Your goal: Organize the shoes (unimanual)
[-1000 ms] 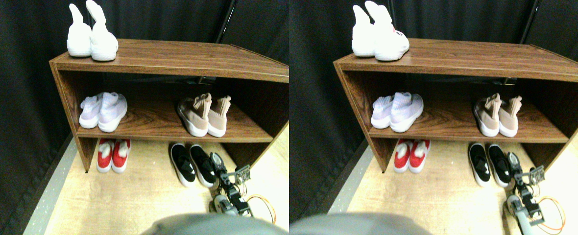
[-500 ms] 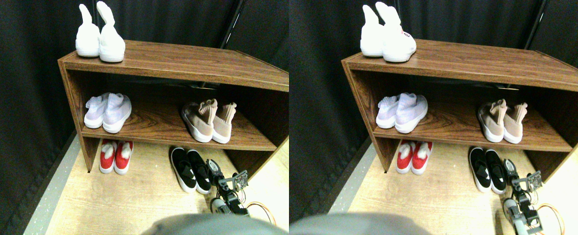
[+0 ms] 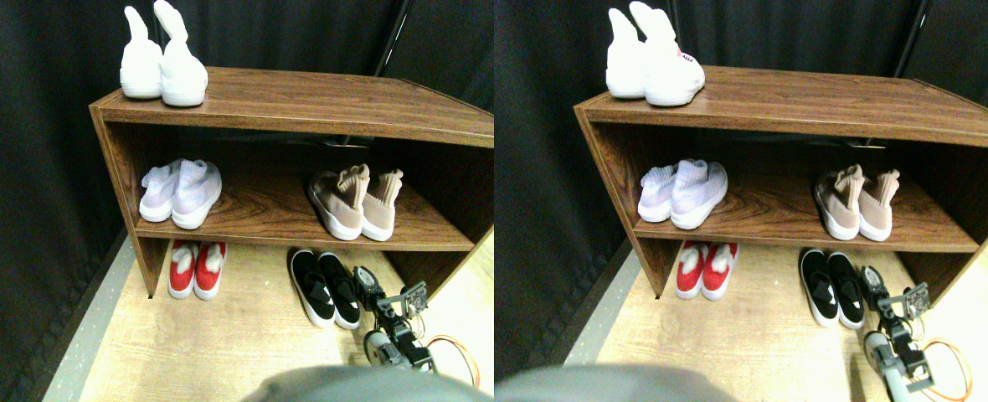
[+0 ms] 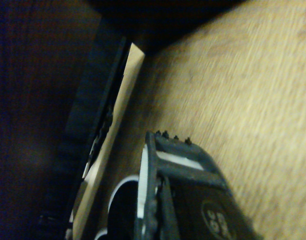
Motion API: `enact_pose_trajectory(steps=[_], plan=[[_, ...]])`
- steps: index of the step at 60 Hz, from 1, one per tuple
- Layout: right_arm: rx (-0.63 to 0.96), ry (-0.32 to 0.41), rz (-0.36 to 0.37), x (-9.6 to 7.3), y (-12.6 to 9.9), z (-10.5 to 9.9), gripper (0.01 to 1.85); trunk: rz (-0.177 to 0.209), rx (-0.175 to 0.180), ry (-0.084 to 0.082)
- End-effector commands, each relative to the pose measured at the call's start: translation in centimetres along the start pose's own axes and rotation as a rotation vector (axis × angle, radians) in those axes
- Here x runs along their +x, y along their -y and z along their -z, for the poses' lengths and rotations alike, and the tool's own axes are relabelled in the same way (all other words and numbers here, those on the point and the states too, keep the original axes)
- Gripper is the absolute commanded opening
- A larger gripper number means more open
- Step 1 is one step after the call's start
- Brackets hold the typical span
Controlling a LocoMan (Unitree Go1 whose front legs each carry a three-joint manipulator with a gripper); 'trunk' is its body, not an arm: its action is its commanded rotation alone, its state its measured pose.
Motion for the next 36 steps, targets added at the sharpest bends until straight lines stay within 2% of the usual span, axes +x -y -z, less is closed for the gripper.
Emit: enact_pose_trajectory(steps=[1,10,19,24,26,36], plan=[[-0.009,0.015,-0.056,0.0,-0.8,-1.1,0.06,0.013,0.005,0.02],[-0.049,0.006,-0.108,-0.5,-1.8,-2.5,0.06,0.03,0.021,0.025],[-0.049,0.031,-0.127,-1.5,-2.2,-3.5,0.06,0.035,0.028,0.029],[-0.042,0.021,-0.141,-2.2,-2.4,-3.8,0.06,0.037,0.029,0.031],[-0.039,0.016,-0.151,-2.8,-2.6,-3.9,0.06,0.039,0.03,0.037],[-0.044,-0.047,-0.232,-5.3,-3.3,-4.0,0.06,0.046,0.031,0.045]])
